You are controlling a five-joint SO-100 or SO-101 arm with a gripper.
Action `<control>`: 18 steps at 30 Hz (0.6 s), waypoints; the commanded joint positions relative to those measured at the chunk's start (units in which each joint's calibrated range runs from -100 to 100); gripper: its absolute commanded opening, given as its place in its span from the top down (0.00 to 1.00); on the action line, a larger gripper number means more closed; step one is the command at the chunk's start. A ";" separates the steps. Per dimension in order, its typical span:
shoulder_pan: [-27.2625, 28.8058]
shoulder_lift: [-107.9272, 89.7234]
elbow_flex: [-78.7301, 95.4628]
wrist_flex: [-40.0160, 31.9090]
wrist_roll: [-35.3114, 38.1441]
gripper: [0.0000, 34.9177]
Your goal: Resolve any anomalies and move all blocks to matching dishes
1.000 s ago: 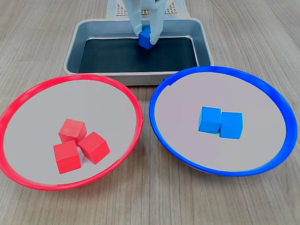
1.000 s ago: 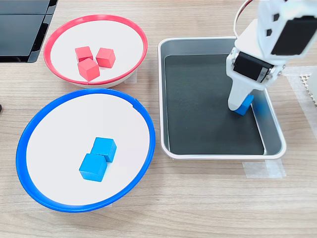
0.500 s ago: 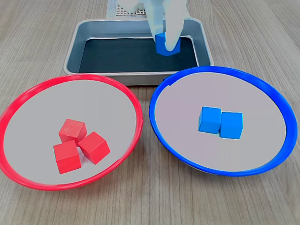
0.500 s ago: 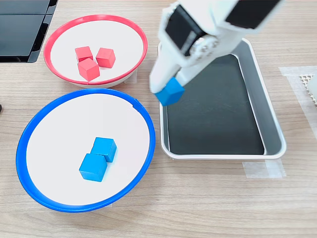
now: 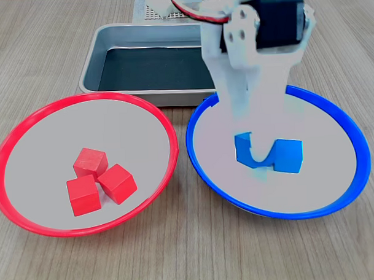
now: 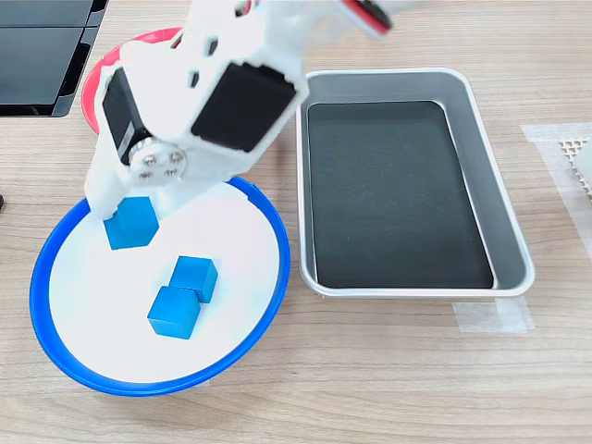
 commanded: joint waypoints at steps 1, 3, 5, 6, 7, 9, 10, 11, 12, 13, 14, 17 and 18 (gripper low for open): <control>0.21 0.31 -2.33 -1.67 0.59 0.67; 0.21 -0.03 -1.42 -1.92 0.83 0.55; 0.30 -0.97 -0.61 -1.92 0.88 0.53; 0.30 -1.65 -0.33 -1.59 0.88 0.53; 0.40 -2.59 0.21 -1.18 0.83 0.54; 0.68 -5.15 1.58 -0.43 0.59 0.57; 0.96 -7.11 2.85 -0.27 0.10 0.62; 1.43 -10.10 5.31 -0.60 -0.24 0.83; 2.09 -13.51 8.32 -1.67 -1.42 0.99; 4.63 -23.66 18.60 -5.72 -5.52 1.00; 6.23 -30.91 26.80 -8.93 -7.62 1.00; 8.12 -42.51 40.09 -13.64 -9.57 1.00; 8.59 -47.97 46.28 -15.54 -9.96 1.00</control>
